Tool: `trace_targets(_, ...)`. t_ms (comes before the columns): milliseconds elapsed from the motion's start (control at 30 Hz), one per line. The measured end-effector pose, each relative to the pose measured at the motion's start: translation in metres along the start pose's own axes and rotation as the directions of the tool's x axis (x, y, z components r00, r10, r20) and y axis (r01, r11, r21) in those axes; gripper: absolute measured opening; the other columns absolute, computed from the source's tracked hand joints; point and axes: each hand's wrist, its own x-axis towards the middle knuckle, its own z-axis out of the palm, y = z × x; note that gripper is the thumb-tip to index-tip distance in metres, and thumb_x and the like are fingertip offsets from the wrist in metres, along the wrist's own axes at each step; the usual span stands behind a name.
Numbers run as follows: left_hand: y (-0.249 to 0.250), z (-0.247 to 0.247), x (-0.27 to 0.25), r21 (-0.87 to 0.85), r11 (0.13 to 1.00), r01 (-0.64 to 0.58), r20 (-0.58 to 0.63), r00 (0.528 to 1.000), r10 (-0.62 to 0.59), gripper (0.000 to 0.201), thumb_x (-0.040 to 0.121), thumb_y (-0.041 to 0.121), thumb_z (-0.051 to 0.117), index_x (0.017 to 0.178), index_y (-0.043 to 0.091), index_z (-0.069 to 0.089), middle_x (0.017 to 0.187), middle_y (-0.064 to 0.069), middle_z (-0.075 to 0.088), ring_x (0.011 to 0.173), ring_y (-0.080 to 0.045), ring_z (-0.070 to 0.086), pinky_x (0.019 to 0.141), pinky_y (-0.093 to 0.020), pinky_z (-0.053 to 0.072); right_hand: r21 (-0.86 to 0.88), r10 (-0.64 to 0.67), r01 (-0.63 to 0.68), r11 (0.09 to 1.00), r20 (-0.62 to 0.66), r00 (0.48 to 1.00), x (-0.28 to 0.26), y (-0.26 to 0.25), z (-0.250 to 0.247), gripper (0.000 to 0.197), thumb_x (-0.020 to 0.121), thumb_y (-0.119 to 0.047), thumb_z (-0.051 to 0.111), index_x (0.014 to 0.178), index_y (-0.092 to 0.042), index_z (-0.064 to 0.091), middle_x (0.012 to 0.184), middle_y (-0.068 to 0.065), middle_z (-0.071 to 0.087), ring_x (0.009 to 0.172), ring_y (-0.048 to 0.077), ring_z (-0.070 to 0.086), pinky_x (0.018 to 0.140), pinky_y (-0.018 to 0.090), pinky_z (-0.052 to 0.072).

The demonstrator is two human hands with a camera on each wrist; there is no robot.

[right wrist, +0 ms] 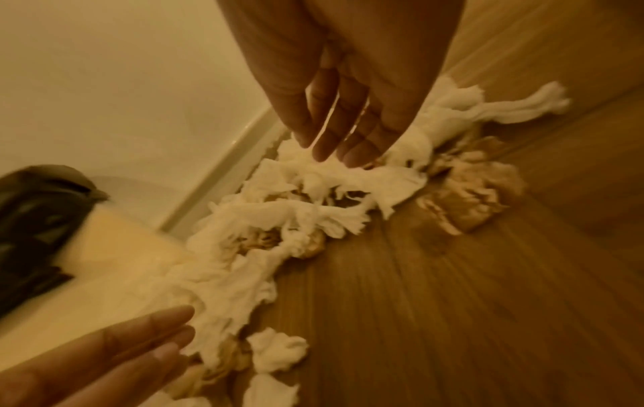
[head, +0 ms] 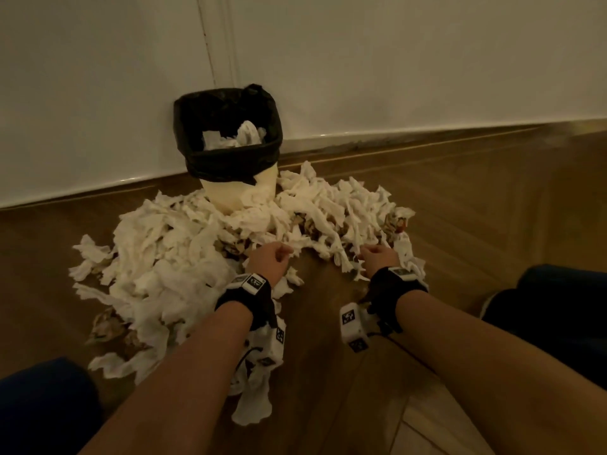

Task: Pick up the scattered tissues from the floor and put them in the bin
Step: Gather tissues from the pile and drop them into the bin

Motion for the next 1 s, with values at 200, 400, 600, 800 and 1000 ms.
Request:
trace_targets(200, -0.009, 0.022, -0.007, 0.484, 0.861, -0.160, 0.235, 0.971, 0.049, 0.033, 0.089, 0.019, 0.058, 0.121, 0.029, 0.055, 0.129, -0.004, 0.046, 0.120, -0.026, 0.045, 0.098, -0.042, 0.044, -0.282, 0.012, -0.068, 0.957, -0.197, 0.980, -0.007, 0.036, -0.017, 0.027, 0.092, -0.020, 0.048, 0.115, -0.022, 0.062, 0.121, 0.012, 0.059, 0.110, 0.033, 0.053, 0.091, 0.040, 0.049)
trace_targets(400, -0.011, 0.038, -0.008, 0.594, 0.782, -0.190, 0.277, 0.961, 0.023, 0.044, 0.087, 0.032, 0.060, 0.129, 0.028, 0.047, 0.133, -0.008, 0.036, 0.125, -0.028, 0.035, 0.098, -0.040, 0.040, -0.599, -0.063, -0.028, 0.800, -0.131, 0.989, -0.005, 0.066, -0.011, 0.037, 0.090, -0.031, 0.054, 0.126, -0.023, 0.051, 0.141, 0.012, 0.032, 0.133, 0.037, 0.026, 0.109, 0.045, 0.029)
trace_targets(600, -0.011, 0.053, -0.006, 0.600, 0.776, -0.197, 0.343, 0.939, -0.026, 0.035, 0.090, 0.027, 0.058, 0.123, 0.021, 0.048, 0.131, -0.010, 0.035, 0.117, -0.032, 0.042, 0.094, -0.045, 0.046, -0.665, -0.052, 0.034, 0.746, -0.007, 0.999, -0.001, 0.086, -0.001, 0.029, 0.090, -0.027, 0.054, 0.119, -0.025, 0.053, 0.147, 0.013, 0.022, 0.131, 0.040, 0.026, 0.107, 0.040, 0.030)
trace_targets(800, -0.011, 0.061, -0.003, 0.579, 0.799, -0.163, 0.320, 0.946, -0.039, 0.023, 0.091, 0.027, 0.054, 0.108, 0.011, 0.054, 0.121, -0.012, 0.041, 0.108, -0.034, 0.051, 0.090, -0.051, 0.047, -0.575, -0.063, 0.041, 0.817, -0.018, 0.998, 0.000, 0.094, 0.004, 0.016, 0.092, -0.020, 0.053, 0.105, -0.020, 0.062, 0.139, 0.011, 0.028, 0.121, 0.037, 0.040, 0.101, 0.042, 0.043)
trace_targets(1000, -0.008, 0.063, -0.003, 0.508, 0.846, -0.162, 0.302, 0.953, 0.001, 0.014, 0.093, 0.017, 0.049, 0.101, 0.018, 0.060, 0.112, -0.009, 0.048, 0.102, -0.032, 0.055, 0.088, -0.049, 0.048, -0.580, -0.077, 0.065, 0.812, 0.003, 0.997, 0.002, 0.094, -0.001, 0.021, 0.093, -0.019, 0.047, 0.107, -0.012, 0.061, 0.137, 0.016, 0.038, 0.120, 0.036, 0.044, 0.097, 0.037, 0.042)
